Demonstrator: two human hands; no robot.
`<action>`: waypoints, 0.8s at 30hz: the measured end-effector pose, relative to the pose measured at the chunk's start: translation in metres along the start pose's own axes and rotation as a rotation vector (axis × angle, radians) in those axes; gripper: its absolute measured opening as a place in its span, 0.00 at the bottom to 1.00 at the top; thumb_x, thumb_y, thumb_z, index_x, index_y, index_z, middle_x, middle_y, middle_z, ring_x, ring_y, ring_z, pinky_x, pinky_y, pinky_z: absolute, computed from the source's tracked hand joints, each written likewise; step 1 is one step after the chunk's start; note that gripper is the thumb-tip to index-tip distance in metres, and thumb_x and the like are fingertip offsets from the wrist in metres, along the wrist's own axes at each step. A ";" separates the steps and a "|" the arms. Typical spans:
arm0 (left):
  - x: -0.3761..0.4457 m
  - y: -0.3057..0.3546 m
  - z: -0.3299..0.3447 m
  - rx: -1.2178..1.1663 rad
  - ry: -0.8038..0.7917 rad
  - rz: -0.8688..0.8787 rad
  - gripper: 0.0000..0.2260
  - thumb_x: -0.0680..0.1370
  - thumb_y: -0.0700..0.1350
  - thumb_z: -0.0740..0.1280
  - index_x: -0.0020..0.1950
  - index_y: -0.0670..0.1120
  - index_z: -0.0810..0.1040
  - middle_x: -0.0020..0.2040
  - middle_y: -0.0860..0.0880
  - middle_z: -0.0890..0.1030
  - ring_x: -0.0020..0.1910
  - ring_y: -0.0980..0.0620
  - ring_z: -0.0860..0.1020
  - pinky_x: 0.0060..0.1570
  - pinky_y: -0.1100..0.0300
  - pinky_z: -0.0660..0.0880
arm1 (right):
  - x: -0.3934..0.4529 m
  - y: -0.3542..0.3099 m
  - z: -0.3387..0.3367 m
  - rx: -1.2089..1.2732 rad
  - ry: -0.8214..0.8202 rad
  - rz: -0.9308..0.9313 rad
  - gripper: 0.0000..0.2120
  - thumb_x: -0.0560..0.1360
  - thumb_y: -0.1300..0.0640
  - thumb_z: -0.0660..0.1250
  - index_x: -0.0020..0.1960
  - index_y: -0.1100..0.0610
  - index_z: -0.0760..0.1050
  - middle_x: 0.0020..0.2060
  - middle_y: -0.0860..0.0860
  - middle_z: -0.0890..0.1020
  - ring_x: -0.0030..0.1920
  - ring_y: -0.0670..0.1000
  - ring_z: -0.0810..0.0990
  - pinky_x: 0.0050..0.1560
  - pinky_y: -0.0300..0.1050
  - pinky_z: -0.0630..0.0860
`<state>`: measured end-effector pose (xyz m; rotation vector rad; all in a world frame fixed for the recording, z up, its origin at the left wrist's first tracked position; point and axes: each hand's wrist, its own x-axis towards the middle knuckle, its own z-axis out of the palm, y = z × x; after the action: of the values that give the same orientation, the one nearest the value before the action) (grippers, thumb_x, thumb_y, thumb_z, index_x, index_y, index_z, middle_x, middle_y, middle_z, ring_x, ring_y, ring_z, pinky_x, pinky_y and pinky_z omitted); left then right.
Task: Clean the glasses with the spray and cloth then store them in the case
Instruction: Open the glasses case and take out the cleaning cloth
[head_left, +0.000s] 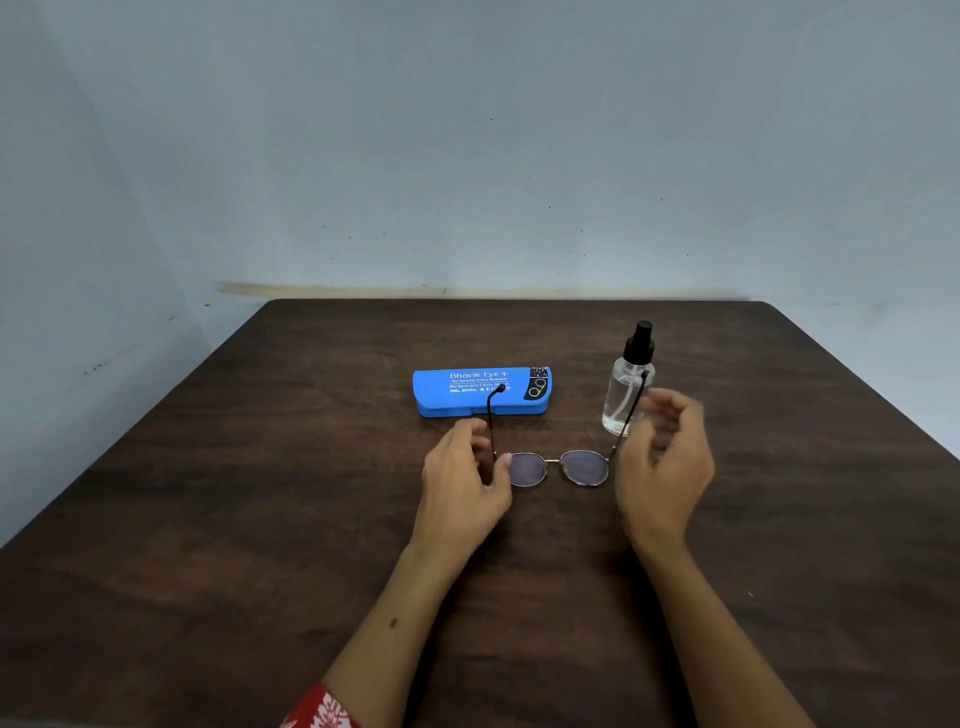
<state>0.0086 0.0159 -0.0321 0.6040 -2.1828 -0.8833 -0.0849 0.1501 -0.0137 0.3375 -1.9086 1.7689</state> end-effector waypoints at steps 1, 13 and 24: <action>0.000 0.000 -0.004 0.001 0.002 -0.001 0.16 0.70 0.42 0.71 0.57 0.42 0.76 0.49 0.50 0.79 0.46 0.55 0.78 0.48 0.61 0.77 | 0.001 -0.004 -0.002 0.009 0.049 -0.076 0.14 0.68 0.61 0.57 0.52 0.55 0.74 0.44 0.50 0.78 0.42 0.55 0.77 0.39 0.46 0.74; 0.060 -0.045 -0.079 -0.040 -0.103 -0.153 0.39 0.56 0.61 0.62 0.65 0.45 0.72 0.57 0.53 0.76 0.56 0.57 0.75 0.55 0.68 0.67 | -0.072 -0.091 0.079 -0.069 -0.443 -0.953 0.11 0.69 0.67 0.62 0.50 0.62 0.77 0.41 0.57 0.81 0.41 0.56 0.79 0.44 0.46 0.75; 0.081 -0.087 -0.071 0.038 -0.189 -0.082 0.43 0.63 0.46 0.79 0.73 0.43 0.63 0.72 0.47 0.68 0.70 0.50 0.67 0.68 0.58 0.64 | -0.061 -0.049 0.168 -1.151 -0.767 -0.296 0.24 0.80 0.62 0.40 0.74 0.71 0.45 0.74 0.67 0.50 0.75 0.64 0.49 0.73 0.54 0.52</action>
<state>0.0223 -0.1218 -0.0246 0.6560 -2.3622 -0.9785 -0.0418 -0.0301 -0.0070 0.8399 -2.8129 0.1325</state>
